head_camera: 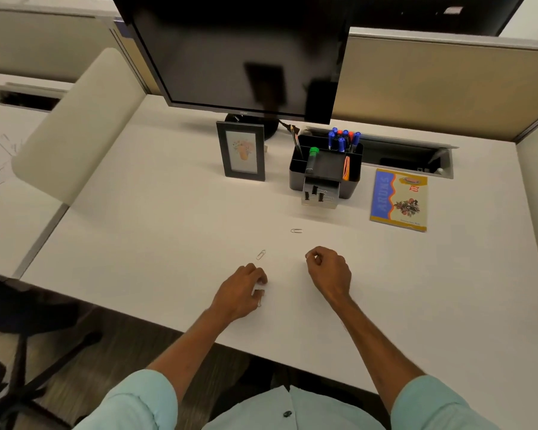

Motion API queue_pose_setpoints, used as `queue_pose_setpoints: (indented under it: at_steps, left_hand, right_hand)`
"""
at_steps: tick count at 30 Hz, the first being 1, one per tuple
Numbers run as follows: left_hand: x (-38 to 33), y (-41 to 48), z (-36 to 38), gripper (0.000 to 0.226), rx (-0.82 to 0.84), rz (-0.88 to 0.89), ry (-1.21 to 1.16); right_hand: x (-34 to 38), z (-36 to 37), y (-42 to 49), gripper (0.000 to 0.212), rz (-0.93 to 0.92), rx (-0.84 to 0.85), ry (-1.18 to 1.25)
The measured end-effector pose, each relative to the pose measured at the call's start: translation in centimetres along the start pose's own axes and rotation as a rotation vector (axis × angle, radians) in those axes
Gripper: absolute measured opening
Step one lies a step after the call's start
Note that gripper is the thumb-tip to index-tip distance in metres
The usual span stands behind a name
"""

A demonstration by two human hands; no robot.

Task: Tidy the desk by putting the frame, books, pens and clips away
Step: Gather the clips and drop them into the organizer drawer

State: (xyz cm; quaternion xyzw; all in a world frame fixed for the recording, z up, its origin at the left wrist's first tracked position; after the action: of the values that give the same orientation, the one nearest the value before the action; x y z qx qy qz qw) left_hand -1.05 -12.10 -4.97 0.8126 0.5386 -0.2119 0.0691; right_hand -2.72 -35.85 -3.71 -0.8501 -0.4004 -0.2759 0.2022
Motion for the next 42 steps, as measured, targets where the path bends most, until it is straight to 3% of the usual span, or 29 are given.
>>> queue_pose_setpoints:
  at_steps: [13, 21, 27, 31, 36, 42]
  left_hand:
    - [-1.2, -0.4, 0.6, 0.009, 0.008, 0.025, 0.126]
    - [-1.2, -0.5, 0.4, 0.013, -0.002, 0.099, 0.197]
    - [0.8, 0.3, -0.7, 0.023, -0.136, -0.245, -0.225]
    - [1.1, 1.5, -1.4, 0.015, -0.221, -0.442, -0.531]
    - [-0.8, 3.2, -1.3, 0.01, -0.188, -0.488, -0.892]
    - [-3.0, 5.7, -1.7, 0.012, -0.177, -0.411, -0.916]
  right_hand:
    - [-2.2, -0.6, -2.1, 0.017, -0.03, 0.08, -0.032]
    - [-1.3, 0.1, -2.7, 0.015, -0.04, 0.104, -0.016]
    - [-1.5, 1.3, -3.5, 0.016, -0.038, 0.17, 0.01]
    - [-0.5, 2.6, -4.5, 0.018, -0.055, 0.28, 0.078]
    - [1.3, 2.7, -4.5, 0.017, 0.022, 0.272, 0.28]
    - [1.7, 1.3, -2.4, 0.013, 0.15, 0.177, 0.431]
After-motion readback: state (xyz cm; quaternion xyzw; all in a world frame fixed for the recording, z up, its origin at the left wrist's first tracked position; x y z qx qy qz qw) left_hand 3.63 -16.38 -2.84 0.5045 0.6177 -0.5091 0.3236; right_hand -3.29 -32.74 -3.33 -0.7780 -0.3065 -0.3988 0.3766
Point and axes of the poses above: each hand's wrist, its own y-axis towards the middle knuckle, its own z-axis out of the palm, x = y × z, the point moved 9 cm from there along y, towards the middle knuckle, and after that the axes turned 14 degrees about -x, right-handed, at the moved point
